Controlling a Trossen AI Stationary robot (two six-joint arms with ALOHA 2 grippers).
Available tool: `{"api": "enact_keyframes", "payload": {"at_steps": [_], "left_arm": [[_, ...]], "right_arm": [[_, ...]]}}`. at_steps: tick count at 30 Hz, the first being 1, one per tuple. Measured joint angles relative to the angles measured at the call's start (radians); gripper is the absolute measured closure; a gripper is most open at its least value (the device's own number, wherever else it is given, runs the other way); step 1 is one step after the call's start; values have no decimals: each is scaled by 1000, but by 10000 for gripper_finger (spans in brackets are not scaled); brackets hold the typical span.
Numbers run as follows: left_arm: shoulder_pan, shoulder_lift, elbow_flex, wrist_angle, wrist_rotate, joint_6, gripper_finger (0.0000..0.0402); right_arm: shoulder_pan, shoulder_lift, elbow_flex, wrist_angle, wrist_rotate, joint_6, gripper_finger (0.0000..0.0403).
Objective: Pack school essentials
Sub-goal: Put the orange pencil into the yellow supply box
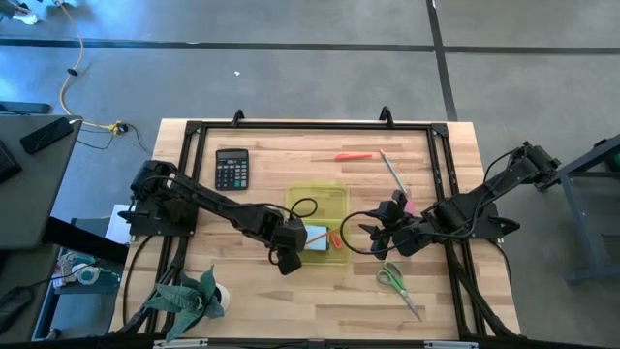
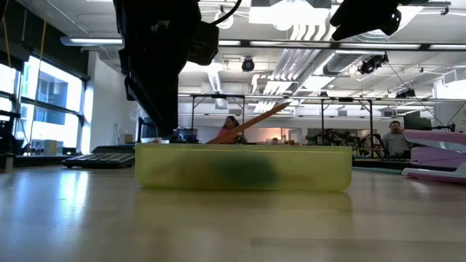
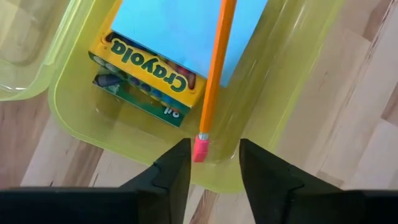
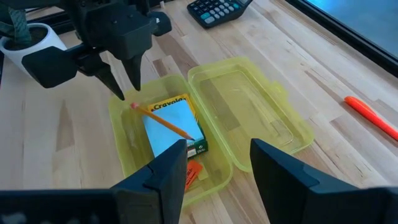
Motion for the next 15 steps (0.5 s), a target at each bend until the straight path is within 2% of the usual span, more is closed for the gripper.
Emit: {"api": "enact_keyframes", "payload": {"at_steps": [7,11,15], "left_arm": [[8,0,0,11,-2,39,258],[7,0,7,51,-2,94,264],[2,-1,51,18,-2,162,275]], "right_arm": [[0,0,0,0,0,-2,238],[0,0,0,0,0,-13,238],[0,0,0,8,0,-56,238]]}}
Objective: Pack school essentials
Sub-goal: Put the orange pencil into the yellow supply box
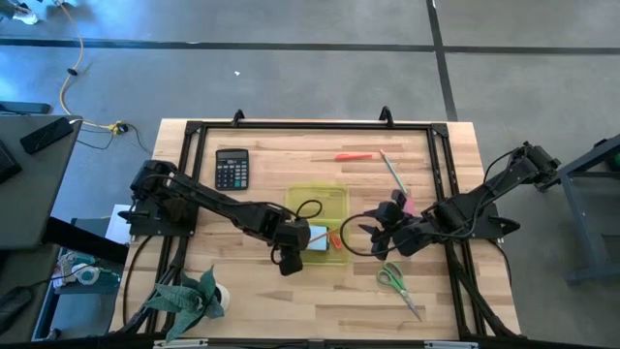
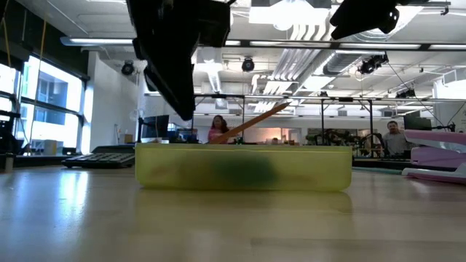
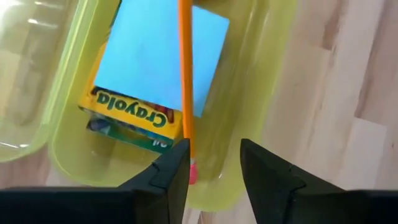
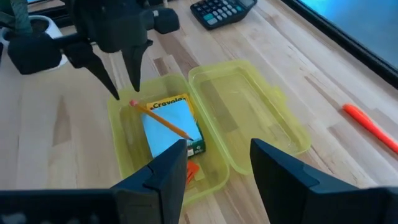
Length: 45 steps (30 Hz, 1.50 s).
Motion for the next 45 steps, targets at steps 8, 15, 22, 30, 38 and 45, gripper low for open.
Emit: {"api": "enact_keyframes", "payload": {"at_steps": [8,15,22,30,38,45], "left_arm": [[-50,-42,84,-161,-108,50,296],[-118,-168,88,-264,-237,-5,304],[-219,-264,54,-319,-437,-125,305],[-237,-347,-174,-194,-431,-230,319],[-168,-462,-357,-21,-399,-174,339],[-90,-523,-379,24,-380,-60,353]], "right_arm": [[-1,2,1,130,2,-161,238],[-10,39,2,179,-5,-257,238],[-45,94,2,242,-75,-401,238],[-98,141,1,333,-197,-484,238],[-168,201,-1,388,-300,-486,238],[-238,245,0,416,-369,-536,238]]}}
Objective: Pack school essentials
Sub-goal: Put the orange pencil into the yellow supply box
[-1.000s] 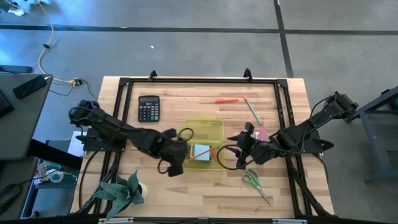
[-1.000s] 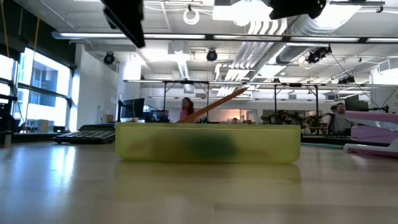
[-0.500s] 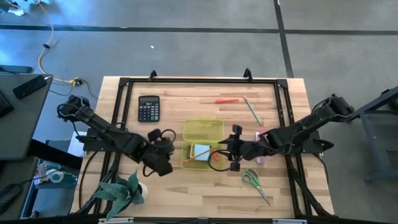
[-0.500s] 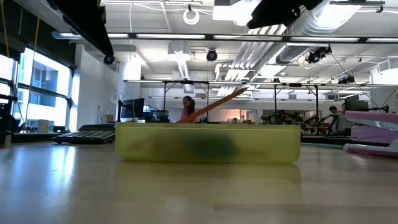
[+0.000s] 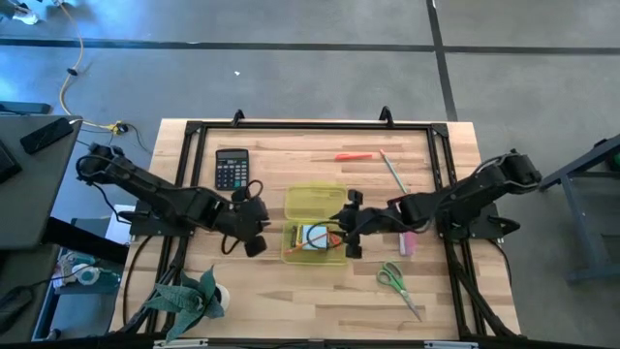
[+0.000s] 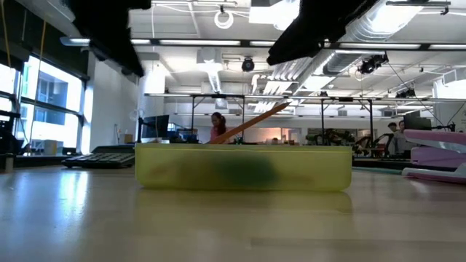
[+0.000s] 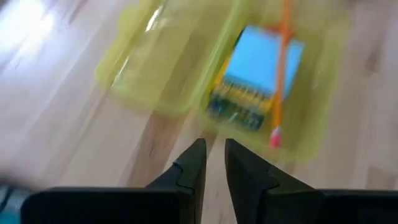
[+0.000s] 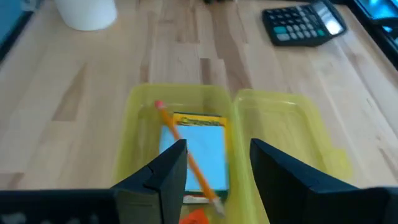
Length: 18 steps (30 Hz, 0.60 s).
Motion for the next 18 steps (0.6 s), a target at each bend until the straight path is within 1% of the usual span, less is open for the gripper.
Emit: {"api": "enact_keyframes", "payload": {"at_steps": [2,6,8,11,13,15,18], "left_arm": [[27,-13,3,22,41,57,355],[93,-40,2,39,92,144,355],[124,-55,2,42,98,175,355],[174,-75,1,27,115,217,355],[202,-85,3,36,120,233,355],[230,-97,0,16,123,253,355],[259,-108,4,15,138,260,355]], "right_arm": [[-28,0,0,1,-22,-14,238],[-83,-1,17,-29,-117,-21,238],[-105,9,59,-59,-151,-20,238],[-123,54,136,-170,-155,-37,238],[-125,84,186,-239,-169,-65,238],[-124,123,236,-259,-198,-96,238],[-122,181,291,-348,-226,-123,238]]}}
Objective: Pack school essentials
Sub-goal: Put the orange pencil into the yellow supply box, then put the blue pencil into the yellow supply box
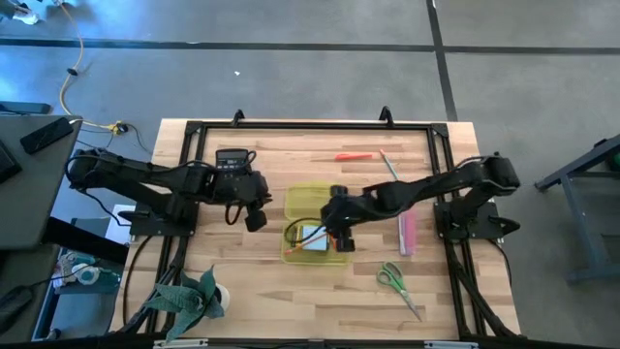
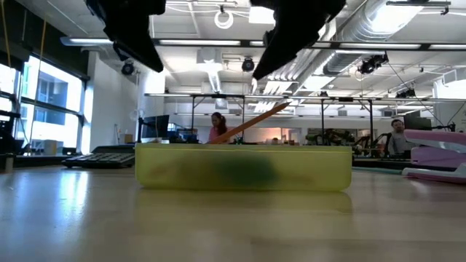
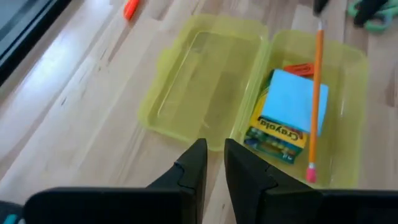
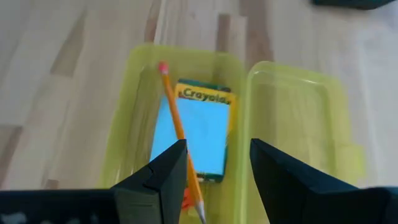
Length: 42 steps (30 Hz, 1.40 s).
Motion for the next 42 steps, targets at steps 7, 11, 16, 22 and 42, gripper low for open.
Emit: {"api": "enact_keyframes", "payload": {"at_steps": [7,11,16,22,42], "left_arm": [[32,-10,-2,-40,27,-1,355],[30,-8,-2,-38,27,-1,355],[30,-6,-2,-38,27,-2,355],[30,-6,-2,-37,27,-3,355],[30,-5,-2,-39,27,-1,355]], "right_arm": [[8,128,79,-102,-62,-59,238],[13,170,84,-121,-81,-53,238],[24,180,85,-144,-114,-13,238],[52,180,85,-145,-167,43,238],[111,179,83,-190,39,104,238]]}}
